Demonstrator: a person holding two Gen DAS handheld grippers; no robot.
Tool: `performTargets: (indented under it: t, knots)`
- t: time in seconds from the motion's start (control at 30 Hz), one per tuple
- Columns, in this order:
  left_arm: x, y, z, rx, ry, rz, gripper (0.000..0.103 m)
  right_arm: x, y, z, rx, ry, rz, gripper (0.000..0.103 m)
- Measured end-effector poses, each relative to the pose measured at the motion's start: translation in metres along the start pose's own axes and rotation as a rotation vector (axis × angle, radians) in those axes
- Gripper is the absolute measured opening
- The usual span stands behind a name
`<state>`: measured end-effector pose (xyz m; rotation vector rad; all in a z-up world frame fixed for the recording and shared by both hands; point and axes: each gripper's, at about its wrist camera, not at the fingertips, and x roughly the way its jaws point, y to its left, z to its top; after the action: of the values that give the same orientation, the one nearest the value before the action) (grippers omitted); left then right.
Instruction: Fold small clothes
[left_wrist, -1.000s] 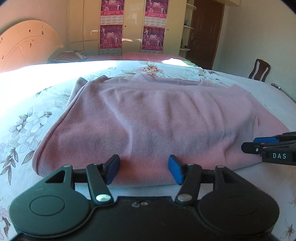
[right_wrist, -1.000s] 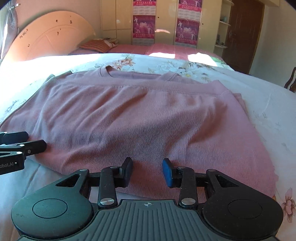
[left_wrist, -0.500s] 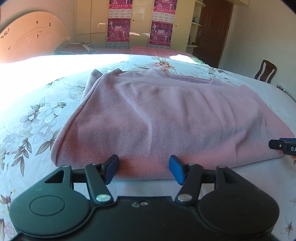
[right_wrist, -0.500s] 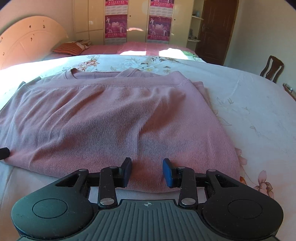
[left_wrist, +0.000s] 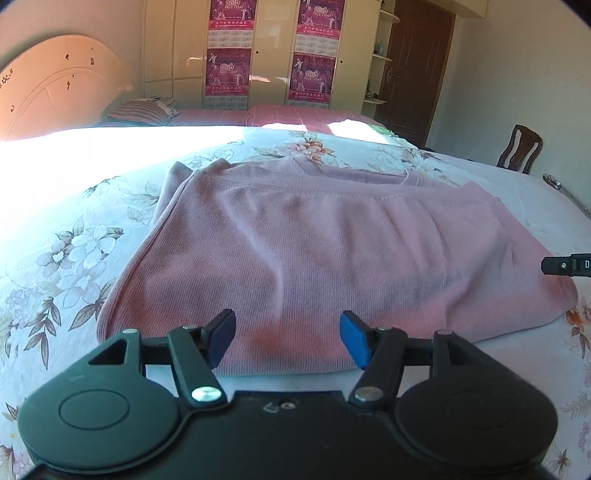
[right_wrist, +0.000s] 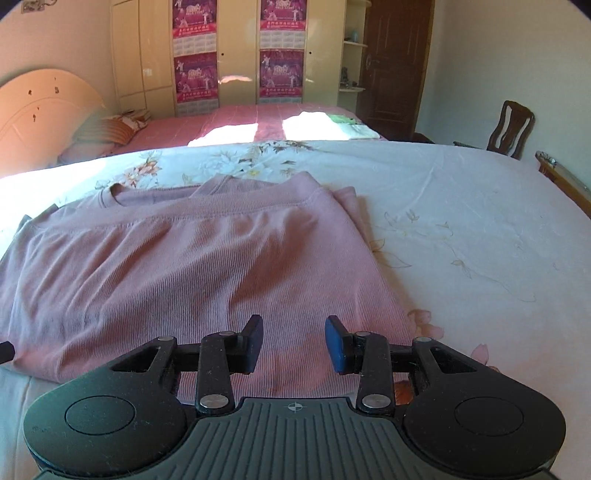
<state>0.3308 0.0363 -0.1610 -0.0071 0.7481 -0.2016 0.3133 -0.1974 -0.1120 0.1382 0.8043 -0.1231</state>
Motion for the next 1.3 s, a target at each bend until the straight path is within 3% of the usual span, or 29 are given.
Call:
performTargets:
  t: [0.1,0.23,0.4,0.57,0.73,0.9,1.17,1.2,1.27,1.3]
  knots:
    - [0.014,-0.003,0.011,-0.011,0.001,0.035,0.062,0.014,0.003,0.012,-0.015,-0.001,0.028,0.036]
    - [0.035,0.007,0.012,-0.057,0.047,0.083,0.067,0.042,-0.002,0.008,-0.062,0.061,-0.010,0.036]
    - [0.024,0.010,0.011,-0.077,0.051,0.093,0.067,0.038,-0.015,0.005,-0.065,0.068,0.026,0.036]
    - [-0.010,0.033,-0.001,-0.330,0.088,0.060,0.067,0.015,0.020,0.021,-0.115,-0.019,0.200,0.036]
    - [-0.029,0.065,-0.031,-0.610,0.139,0.015,0.069,0.013,0.066,0.022,-0.157,-0.025,0.311,0.036]
    - [-0.018,0.087,-0.044,-0.791,0.039,-0.088,0.070,0.026,0.096,0.018,-0.165,0.003,0.345,0.036]
    - [0.022,0.104,-0.032,-0.917,-0.093,-0.186,0.068,0.042,0.109,0.017,-0.147,0.001,0.287,0.036]
    - [0.026,0.104,-0.029,-0.917,-0.106,-0.183,0.066,0.044,0.110,0.017,-0.146,0.004,0.279,0.036]
    - [0.033,0.104,-0.027,-0.925,-0.111,-0.173,0.051,0.051,0.114,0.015,-0.158,0.014,0.256,0.036]
    - [0.038,0.106,-0.028,-0.942,-0.105,-0.169,0.035,0.053,0.116,0.013,-0.167,0.018,0.247,0.036]
